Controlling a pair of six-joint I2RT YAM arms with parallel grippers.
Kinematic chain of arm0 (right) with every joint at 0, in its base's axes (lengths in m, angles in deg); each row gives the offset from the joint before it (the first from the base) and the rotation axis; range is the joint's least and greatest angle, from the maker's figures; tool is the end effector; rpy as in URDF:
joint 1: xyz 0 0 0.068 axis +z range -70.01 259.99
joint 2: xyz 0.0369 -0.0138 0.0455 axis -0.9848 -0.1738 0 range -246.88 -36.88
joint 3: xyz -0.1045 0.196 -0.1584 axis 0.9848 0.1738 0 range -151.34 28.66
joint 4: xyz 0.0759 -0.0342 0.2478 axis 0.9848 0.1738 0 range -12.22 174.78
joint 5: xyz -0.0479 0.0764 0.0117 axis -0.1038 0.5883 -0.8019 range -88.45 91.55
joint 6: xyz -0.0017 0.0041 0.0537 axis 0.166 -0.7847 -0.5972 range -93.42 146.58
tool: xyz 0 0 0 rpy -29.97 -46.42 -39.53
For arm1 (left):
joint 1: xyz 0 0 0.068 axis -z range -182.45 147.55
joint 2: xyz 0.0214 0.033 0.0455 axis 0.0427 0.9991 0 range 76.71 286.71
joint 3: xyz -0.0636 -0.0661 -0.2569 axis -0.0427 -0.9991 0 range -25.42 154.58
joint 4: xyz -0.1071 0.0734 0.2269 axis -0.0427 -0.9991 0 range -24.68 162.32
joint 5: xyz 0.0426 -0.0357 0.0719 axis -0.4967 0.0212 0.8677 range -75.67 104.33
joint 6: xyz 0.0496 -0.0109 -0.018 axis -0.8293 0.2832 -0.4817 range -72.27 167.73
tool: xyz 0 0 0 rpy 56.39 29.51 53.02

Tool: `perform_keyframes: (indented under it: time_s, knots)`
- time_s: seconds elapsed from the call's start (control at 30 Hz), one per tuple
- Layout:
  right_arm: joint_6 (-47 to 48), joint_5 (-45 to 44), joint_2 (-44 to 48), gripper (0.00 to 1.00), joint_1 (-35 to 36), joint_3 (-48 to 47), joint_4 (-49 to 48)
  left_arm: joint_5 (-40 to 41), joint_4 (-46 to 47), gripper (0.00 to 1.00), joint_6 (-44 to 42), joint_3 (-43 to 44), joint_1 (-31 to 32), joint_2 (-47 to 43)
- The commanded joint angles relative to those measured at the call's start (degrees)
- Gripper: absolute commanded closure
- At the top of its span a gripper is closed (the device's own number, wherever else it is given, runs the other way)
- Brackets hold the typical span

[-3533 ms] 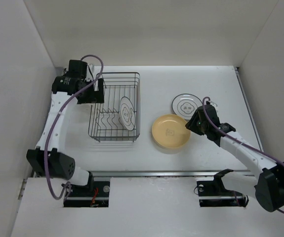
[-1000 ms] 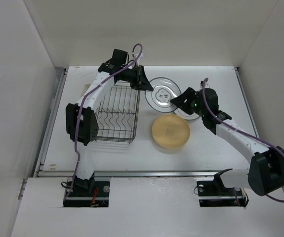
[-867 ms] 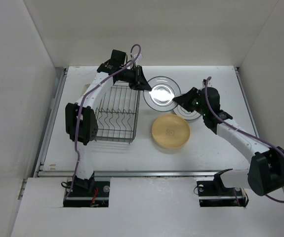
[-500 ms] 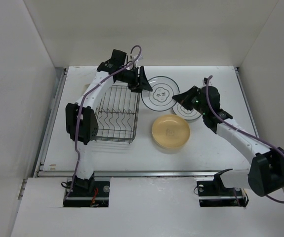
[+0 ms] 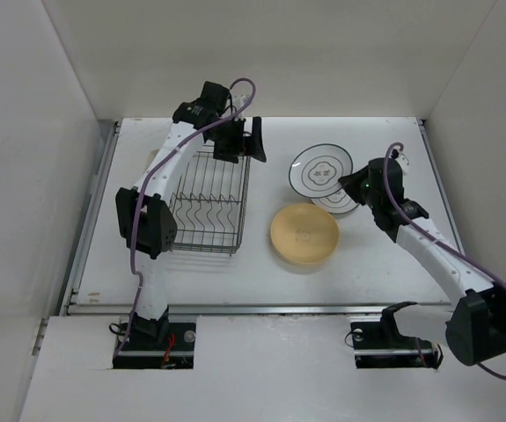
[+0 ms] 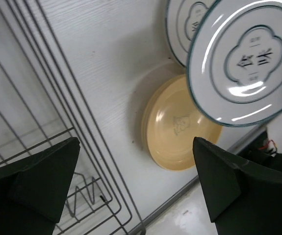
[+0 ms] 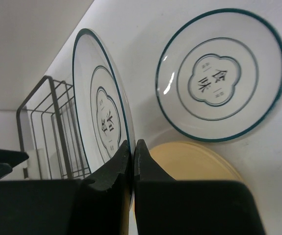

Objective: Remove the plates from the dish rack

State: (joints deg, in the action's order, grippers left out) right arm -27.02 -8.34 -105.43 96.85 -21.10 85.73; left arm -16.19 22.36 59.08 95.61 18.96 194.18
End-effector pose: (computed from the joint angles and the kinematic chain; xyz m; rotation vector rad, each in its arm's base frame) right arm 0.2622 0.0731 0.2880 0.7607 1.9387 0.5918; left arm 0.4168 -0.1827 0.3470 0.4728 2.3757 -0.9019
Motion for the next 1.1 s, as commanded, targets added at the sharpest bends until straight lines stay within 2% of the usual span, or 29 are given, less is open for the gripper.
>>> perform_keyframes:
  time_s: [0.0, 0.13, 0.43, 0.63, 0.8, 0.83, 0.9, 0.93, 1.03, 1.07]
  knots:
    - [-1.33, -4.44, 2.37, 1.00, -2.79, 0.19, -0.13, 8.45, -2.95, 0.00, -3.78, 3.50, 0.21, -5.14]
    - [-1.33, -3.91, -0.08, 1.00, -5.95, 0.19, -0.12, 13.55, -4.80, 0.00, -5.90, 3.51, 0.21, -6.46]
    - [-0.80, 1.01, -6.32, 1.00, -10.89, 0.19, -1.96, 25.85, -5.33, 0.00, -10.73, -2.99, 0.21, -12.17]
    - [0.25, 2.42, -9.22, 1.00, -11.50, 0.71, -3.29, 27.10, -4.81, 0.00, -11.79, -7.65, 0.21, -14.02]
    - [0.96, 2.16, -11.78, 1.00, -11.50, 0.71, -3.90, 27.10, -4.80, 0.00, -11.79, -8.27, 0.21, -14.55]
    - [1.48, 1.63, -12.73, 0.97, -11.50, 0.19, -3.90, 27.10, -4.80, 0.00, -11.79, -8.27, 0.21, -14.55]
    - [2.01, 1.63, -14.15, 0.84, -11.50, -0.42, -3.29, 27.10, -4.80, 0.00, -12.32, -8.27, 0.21, -14.55]
    - [2.80, 1.63, -14.67, 0.65, -11.50, -1.21, -1.98, 27.10, -4.80, 0.00, -12.32, -8.27, 0.21, -14.55]
    - [5.17, 1.63, -16.43, 0.39, -11.50, -2.00, -0.48, 27.10, -4.80, 0.00, -12.32, -8.27, 0.21, -14.55]
    - [5.79, 1.63, -16.44, 0.35, -11.50, -2.79, 0.22, 27.10, -4.80, 0.00, -12.32, -8.27, 0.21, -14.55]
